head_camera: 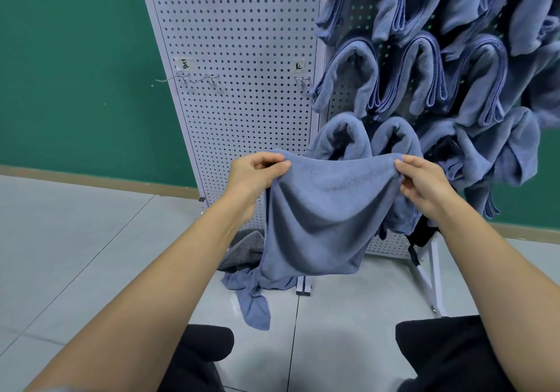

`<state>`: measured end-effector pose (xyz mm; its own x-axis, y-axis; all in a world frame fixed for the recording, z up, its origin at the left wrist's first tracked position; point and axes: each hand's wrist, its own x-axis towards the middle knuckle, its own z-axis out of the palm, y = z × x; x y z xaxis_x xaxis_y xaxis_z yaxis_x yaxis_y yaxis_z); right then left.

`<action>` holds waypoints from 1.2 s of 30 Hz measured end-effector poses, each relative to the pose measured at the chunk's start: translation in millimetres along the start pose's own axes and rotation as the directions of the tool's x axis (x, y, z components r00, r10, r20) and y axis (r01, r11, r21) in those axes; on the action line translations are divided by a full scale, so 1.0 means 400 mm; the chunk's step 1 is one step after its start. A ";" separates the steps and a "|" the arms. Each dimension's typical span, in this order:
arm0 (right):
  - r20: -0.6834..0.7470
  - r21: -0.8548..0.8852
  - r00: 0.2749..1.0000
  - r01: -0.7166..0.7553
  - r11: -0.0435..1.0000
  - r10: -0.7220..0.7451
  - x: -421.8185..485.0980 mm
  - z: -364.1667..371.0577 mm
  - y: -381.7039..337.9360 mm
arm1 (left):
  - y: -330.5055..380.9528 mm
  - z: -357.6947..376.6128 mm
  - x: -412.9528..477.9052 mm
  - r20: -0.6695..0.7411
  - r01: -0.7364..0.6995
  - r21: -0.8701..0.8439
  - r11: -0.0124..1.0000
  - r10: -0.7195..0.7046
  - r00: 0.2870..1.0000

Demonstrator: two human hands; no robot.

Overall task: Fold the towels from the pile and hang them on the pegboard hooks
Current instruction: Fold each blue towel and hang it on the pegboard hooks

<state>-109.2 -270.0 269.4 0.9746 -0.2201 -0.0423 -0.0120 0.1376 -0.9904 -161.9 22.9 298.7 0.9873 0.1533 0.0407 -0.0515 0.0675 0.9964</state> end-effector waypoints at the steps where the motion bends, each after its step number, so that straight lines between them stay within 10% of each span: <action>1: -0.003 0.003 1.000 0.003 1.000 -0.003 0.000 0.000 -0.001 | 0.001 -0.002 0.001 -0.005 0.011 -0.024 1.000 -0.011 1.000; 8: -0.030 0.005 1.000 0.001 1.000 -0.001 -0.021 -0.007 -0.004 | -0.018 -0.069 0.041 -0.072 0.215 -0.347 0.913 -0.255 0.964; 25: 0.086 -0.230 0.991 0.121 0.966 -0.104 -0.014 0.026 0.011 | -0.043 -0.193 0.068 -0.154 0.146 0.158 0.977 -0.121 0.981; 32: 0.258 -0.777 0.926 0.368 0.511 -0.275 -0.003 0.022 0.030 | -0.061 -0.220 0.076 -0.068 -0.070 0.756 0.651 0.184 0.980; 36: 0.243 -0.791 0.919 0.373 0.486 -0.309 -0.008 0.019 0.017 | -0.047 -0.244 0.081 -0.050 -0.069 0.698 0.713 0.145 0.988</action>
<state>-110.7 -261.0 263.8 0.9543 -0.0097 0.2988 0.1803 -0.7787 -0.6009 -143.5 122.9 274.0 0.9608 0.2102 0.1805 -0.0004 -0.6504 0.7596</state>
